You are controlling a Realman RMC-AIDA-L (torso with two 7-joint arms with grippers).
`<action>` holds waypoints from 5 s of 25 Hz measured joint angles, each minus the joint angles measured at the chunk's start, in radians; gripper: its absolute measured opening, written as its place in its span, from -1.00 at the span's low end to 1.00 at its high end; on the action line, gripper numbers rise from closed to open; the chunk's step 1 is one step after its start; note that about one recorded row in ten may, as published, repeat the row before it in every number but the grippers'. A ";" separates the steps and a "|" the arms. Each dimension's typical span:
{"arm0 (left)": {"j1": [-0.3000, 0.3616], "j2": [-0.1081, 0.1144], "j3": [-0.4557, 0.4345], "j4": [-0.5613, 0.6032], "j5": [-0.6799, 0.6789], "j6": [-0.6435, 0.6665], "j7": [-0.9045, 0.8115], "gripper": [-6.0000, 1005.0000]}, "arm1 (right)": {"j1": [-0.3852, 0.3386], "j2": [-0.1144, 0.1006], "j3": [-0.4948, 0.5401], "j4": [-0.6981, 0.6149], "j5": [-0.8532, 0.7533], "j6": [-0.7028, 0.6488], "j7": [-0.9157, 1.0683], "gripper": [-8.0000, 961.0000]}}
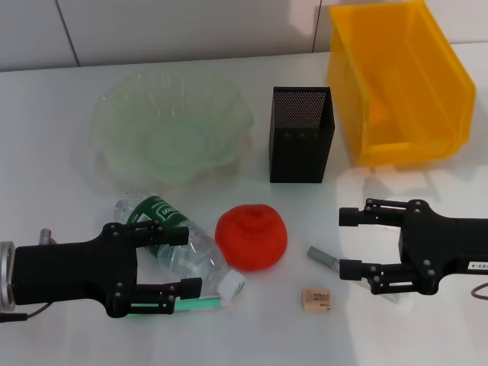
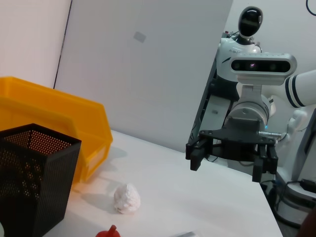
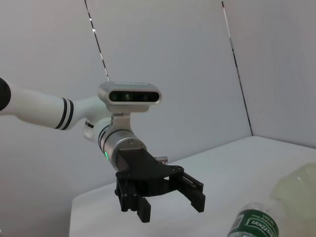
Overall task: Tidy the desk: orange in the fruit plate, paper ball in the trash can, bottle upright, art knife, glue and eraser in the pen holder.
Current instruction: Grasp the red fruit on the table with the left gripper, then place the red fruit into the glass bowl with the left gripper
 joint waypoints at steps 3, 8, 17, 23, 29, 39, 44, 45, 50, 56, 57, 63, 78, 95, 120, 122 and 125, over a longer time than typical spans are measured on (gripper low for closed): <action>0.000 -0.001 0.000 0.000 0.002 0.001 0.001 0.62 | 0.000 0.000 0.000 0.002 0.000 0.000 0.000 0.62; 0.000 -0.002 0.000 0.000 0.006 0.004 0.002 0.61 | 0.001 0.000 0.000 0.002 0.000 0.000 0.000 0.62; -0.011 -0.019 0.000 -0.002 -0.026 0.000 0.055 0.59 | -0.013 0.001 0.018 -0.002 0.016 -0.002 0.000 0.62; -0.021 -0.025 0.009 -0.023 -0.149 -0.049 0.117 0.59 | -0.060 -0.004 0.032 -0.013 0.034 -0.003 0.000 0.62; -0.084 -0.027 0.021 -0.127 -0.180 -0.137 0.176 0.58 | -0.133 -0.004 0.155 -0.013 0.107 -0.017 -0.055 0.62; -0.228 -0.032 0.156 -0.317 -0.200 -0.330 0.285 0.56 | -0.193 -0.001 0.177 0.006 0.287 -0.058 -0.105 0.62; -0.264 -0.032 0.157 -0.366 -0.205 -0.410 0.299 0.55 | -0.180 0.000 0.159 0.006 0.277 -0.072 -0.106 0.62; -0.268 -0.032 0.157 -0.371 -0.206 -0.419 0.299 0.55 | -0.178 0.000 0.154 0.006 0.272 -0.072 -0.106 0.62; -0.295 -0.032 0.171 -0.388 -0.208 -0.459 0.294 0.54 | -0.171 -0.003 0.097 -0.011 0.215 -0.072 -0.093 0.62; -0.301 -0.032 0.188 -0.396 -0.209 -0.470 0.291 0.54 | -0.153 -0.005 0.056 -0.063 0.081 -0.070 -0.014 0.62; -0.301 -0.032 0.188 -0.396 -0.209 -0.470 0.291 0.53 | -0.153 -0.004 0.056 -0.069 0.071 -0.067 -0.007 0.62; -0.305 -0.032 0.218 -0.397 -0.210 -0.495 0.289 0.39 | -0.152 -0.003 0.065 -0.076 0.063 -0.065 0.000 0.62; -0.307 -0.032 0.239 -0.386 -0.209 -0.557 0.287 -0.10 | -0.146 -0.002 0.063 -0.074 0.060 -0.064 0.006 0.62; -0.118 -0.023 0.232 0.038 -0.434 -0.268 0.183 -0.67 | -0.155 -0.002 0.069 -0.072 0.065 -0.063 0.008 0.62; -0.205 -0.033 0.244 -0.123 -0.534 -0.881 0.253 -0.75 | -0.151 -0.002 0.069 -0.067 0.067 -0.062 0.014 0.62; -0.202 -0.033 0.244 -0.125 -0.551 -0.882 0.255 -0.70 | -0.149 -0.002 0.069 -0.067 0.067 -0.062 0.021 0.62; -0.198 -0.033 0.244 -0.125 -0.564 -0.881 0.258 -0.57 | -0.146 -0.002 0.069 -0.069 0.067 -0.062 0.034 0.62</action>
